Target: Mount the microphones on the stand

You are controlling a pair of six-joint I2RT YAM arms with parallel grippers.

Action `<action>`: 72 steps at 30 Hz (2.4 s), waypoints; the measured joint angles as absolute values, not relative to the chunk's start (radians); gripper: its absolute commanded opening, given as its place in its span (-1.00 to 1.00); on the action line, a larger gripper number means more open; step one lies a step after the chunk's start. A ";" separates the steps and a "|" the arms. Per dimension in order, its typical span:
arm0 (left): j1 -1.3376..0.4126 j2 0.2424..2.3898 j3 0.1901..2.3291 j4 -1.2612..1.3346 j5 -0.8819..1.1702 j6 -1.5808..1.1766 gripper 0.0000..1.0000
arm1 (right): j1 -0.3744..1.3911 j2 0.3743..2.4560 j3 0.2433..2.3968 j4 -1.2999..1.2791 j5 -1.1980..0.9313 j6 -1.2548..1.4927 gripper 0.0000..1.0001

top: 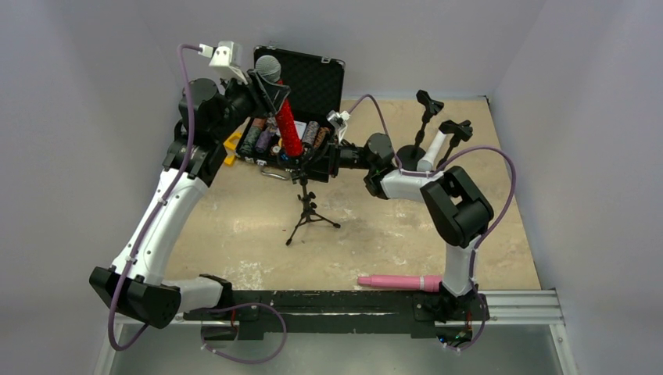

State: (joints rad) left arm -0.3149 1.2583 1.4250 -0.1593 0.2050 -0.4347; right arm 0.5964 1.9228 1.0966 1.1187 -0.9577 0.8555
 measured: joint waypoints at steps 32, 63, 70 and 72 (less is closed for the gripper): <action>-0.294 1.241 1.168 0.150 0.228 -0.529 -1.00 | 0.604 1.957 1.123 1.228 -1.024 0.943 0.29; -0.419 1.169 0.994 0.311 0.175 -0.307 -1.00 | 0.601 1.968 1.133 1.220 -1.031 0.957 0.36; -0.401 1.116 0.873 0.434 0.162 -0.398 -1.00 | 0.591 1.968 1.134 1.229 -1.031 0.947 0.36; -0.405 1.117 0.820 0.379 0.172 -0.418 -1.00 | 0.586 1.965 1.134 1.234 -1.030 0.942 0.36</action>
State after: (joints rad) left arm -0.4049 1.1172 0.8200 0.3786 0.1719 -0.4179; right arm 0.5858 1.9652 1.1336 1.2339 -1.0302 0.9424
